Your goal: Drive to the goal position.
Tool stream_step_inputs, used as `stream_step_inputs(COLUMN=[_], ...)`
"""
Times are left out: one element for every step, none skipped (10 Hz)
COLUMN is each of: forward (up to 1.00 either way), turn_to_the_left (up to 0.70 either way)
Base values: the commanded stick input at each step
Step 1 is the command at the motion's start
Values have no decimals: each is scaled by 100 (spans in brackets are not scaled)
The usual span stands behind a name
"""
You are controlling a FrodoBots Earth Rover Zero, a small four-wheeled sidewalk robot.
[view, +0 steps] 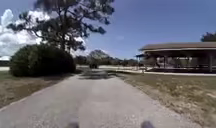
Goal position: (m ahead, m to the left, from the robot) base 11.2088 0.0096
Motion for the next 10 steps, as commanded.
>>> stream_step_inputs(forward=[50, 50, 50, 50, 50, 50, 50, 50, 50, 50], turn_to_the_left=[0, 0, 0, 0, 0, 0, 0, 0, 0, 0])
